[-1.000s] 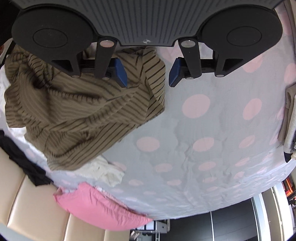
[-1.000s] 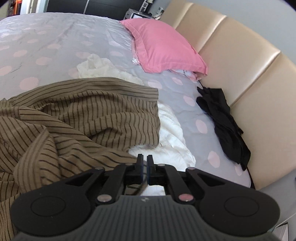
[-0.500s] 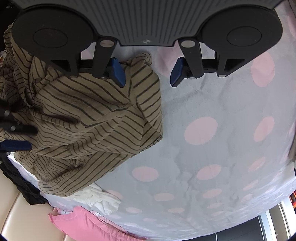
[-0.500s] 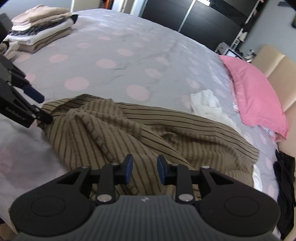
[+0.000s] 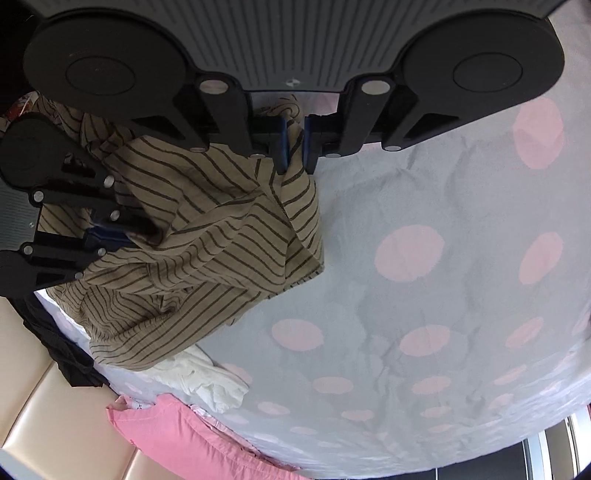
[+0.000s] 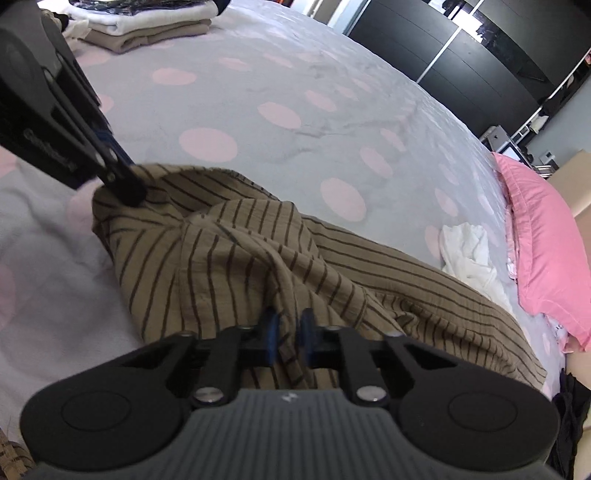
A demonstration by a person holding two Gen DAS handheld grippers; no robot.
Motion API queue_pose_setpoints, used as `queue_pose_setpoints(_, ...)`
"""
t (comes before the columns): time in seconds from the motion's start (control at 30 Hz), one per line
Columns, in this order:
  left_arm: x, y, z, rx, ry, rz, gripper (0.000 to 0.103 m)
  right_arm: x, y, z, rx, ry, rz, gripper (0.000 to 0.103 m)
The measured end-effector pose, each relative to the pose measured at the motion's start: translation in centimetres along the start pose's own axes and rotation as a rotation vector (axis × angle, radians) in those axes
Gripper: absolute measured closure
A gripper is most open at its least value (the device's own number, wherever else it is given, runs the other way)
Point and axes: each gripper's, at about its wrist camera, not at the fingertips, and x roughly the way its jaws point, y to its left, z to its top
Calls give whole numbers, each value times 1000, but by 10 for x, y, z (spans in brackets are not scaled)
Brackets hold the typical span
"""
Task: Fold clothes
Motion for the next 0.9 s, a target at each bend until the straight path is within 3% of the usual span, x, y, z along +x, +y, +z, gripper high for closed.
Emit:
queue_pose_setpoints(0.17,-17,-10,2,12,-44,6,98,-27,-22,-7,94,-6,-78,101)
queue_pose_setpoints(0.23,-25,-21,3,23,-75,-24,98,-43,-33,-12,131,-7,-121,102)
queue_pose_setpoints(0.4,-45,-54,2,102,-148,-91,75,-82,-57,-39,223,25,-257,102)
queue_pose_setpoints(0.73,-40,-95,15,282,-177,-12,75,-126,-123,-131,485,187,-501,102)
queue_pose_setpoints(0.9,-23,-117,27,405,-177,23,75,-133,-169,-193,662,283,-607,102)
